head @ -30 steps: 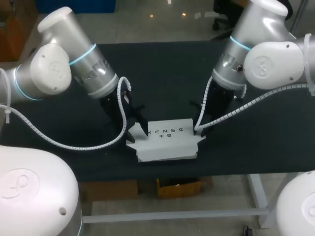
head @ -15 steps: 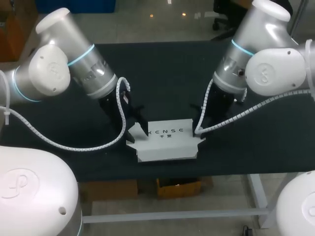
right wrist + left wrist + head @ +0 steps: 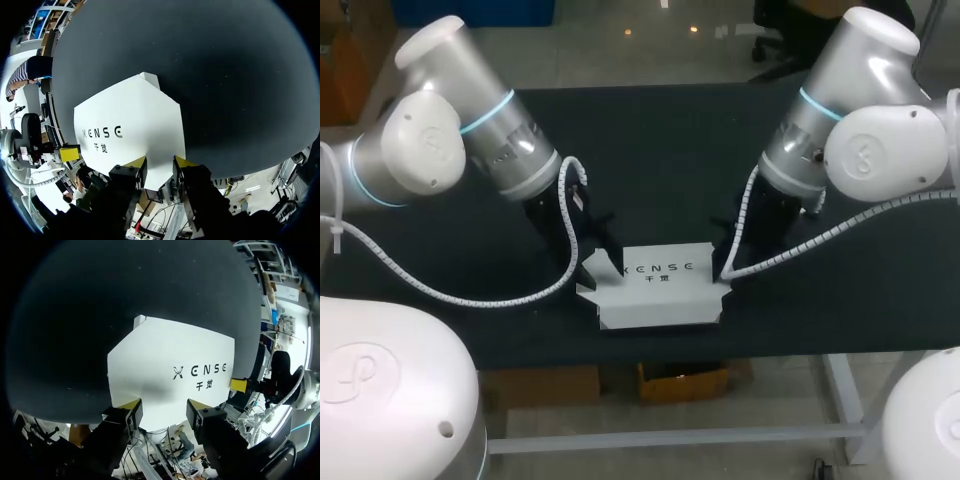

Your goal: Assemble the packaging by folding the flat box into shape, placing the metal phone stand inside, and closing the box properly

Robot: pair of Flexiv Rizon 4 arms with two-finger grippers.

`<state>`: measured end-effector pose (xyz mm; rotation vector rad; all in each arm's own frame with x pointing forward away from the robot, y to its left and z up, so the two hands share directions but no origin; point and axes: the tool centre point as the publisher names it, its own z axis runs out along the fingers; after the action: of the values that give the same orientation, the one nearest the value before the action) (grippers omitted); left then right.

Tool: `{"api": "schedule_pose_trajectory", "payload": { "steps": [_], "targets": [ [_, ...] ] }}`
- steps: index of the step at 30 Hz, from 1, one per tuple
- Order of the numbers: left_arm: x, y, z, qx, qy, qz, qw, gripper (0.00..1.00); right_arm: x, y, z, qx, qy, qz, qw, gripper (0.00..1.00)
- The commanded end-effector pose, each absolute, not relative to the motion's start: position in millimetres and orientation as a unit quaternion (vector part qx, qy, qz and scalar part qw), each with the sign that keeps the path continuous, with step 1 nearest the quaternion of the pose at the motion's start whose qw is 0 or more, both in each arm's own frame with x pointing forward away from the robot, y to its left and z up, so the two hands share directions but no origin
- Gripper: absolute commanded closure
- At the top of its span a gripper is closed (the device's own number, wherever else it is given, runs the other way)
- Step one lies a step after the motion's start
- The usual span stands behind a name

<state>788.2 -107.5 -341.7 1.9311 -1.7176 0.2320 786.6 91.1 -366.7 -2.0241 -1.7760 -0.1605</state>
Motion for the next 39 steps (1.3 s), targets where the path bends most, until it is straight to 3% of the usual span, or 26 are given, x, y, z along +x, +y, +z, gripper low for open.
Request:
{"api": "schedule_pose_trajectory", "payload": {
  "steps": [1, 20, 39],
  "targets": [
    [788.4, -109.3, -344.0, 0.716, -0.638, 0.088, 0.269, 0.43, 785.0, 88.1, -367.6, -0.726, -0.646, -0.066, 0.228, 0.64],
    [785.0, -98.7, -347.1, 0.722, -0.630, 0.103, 0.267, 0.41, 789.6, 96.5, -367.5, -0.717, -0.656, -0.060, 0.228, 0.65],
    [780.7, -97.0, -356.0, 0.727, -0.643, 0.116, 0.211, 0.39, 792.4, 96.4, -367.4, -0.717, -0.657, -0.056, 0.227, 0.66]
  ]
}}
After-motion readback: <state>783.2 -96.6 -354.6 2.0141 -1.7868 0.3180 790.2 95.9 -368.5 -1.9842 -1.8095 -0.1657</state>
